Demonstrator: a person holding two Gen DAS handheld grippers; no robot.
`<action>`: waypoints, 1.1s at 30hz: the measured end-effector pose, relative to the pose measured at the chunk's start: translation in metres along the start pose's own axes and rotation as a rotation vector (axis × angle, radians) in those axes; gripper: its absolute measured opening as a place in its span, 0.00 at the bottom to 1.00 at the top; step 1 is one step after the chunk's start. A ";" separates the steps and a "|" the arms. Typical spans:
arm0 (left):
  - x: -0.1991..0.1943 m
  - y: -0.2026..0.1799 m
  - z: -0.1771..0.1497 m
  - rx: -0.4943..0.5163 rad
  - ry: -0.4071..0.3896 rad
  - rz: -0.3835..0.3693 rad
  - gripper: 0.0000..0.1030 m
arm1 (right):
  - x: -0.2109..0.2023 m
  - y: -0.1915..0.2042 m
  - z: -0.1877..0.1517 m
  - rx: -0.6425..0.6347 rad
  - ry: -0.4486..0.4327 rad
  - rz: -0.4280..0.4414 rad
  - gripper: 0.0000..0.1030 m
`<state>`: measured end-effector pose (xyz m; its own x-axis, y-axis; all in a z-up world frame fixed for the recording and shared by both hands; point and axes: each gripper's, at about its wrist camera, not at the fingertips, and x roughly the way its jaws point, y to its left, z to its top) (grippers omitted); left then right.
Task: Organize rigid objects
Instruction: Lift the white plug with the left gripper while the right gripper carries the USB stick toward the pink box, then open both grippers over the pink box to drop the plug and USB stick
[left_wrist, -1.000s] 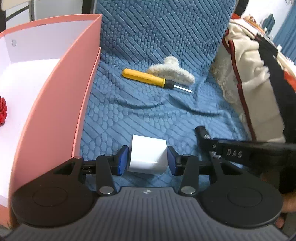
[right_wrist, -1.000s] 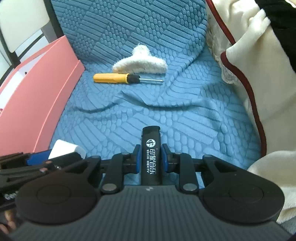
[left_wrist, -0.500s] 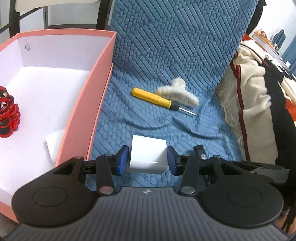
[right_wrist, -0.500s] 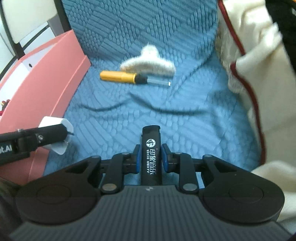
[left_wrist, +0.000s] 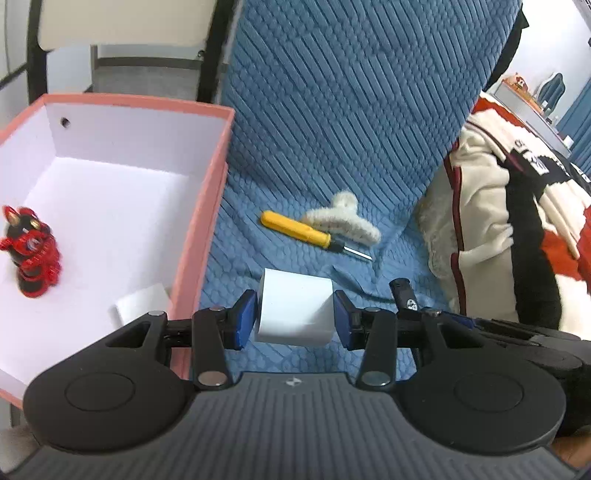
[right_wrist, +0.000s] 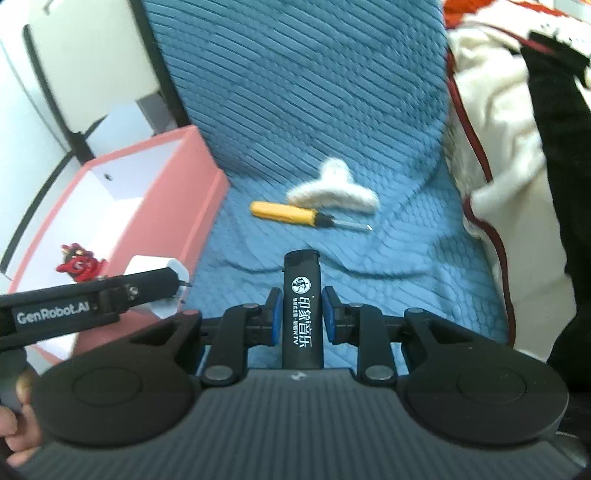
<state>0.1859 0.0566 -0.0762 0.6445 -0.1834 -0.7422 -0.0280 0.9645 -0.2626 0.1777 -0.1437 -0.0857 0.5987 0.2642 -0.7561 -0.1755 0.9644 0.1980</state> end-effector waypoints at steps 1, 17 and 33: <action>-0.005 0.002 0.004 0.003 -0.007 0.008 0.49 | -0.005 0.006 0.005 -0.011 -0.008 0.005 0.26; -0.100 0.049 0.069 -0.030 -0.141 0.088 0.49 | -0.062 0.091 0.078 -0.143 -0.137 0.108 0.25; -0.135 0.135 0.087 -0.116 -0.177 0.178 0.49 | -0.050 0.195 0.086 -0.275 -0.122 0.203 0.26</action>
<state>0.1614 0.2281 0.0426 0.7447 0.0324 -0.6667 -0.2334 0.9484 -0.2147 0.1805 0.0324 0.0441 0.6159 0.4653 -0.6358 -0.4941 0.8567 0.1484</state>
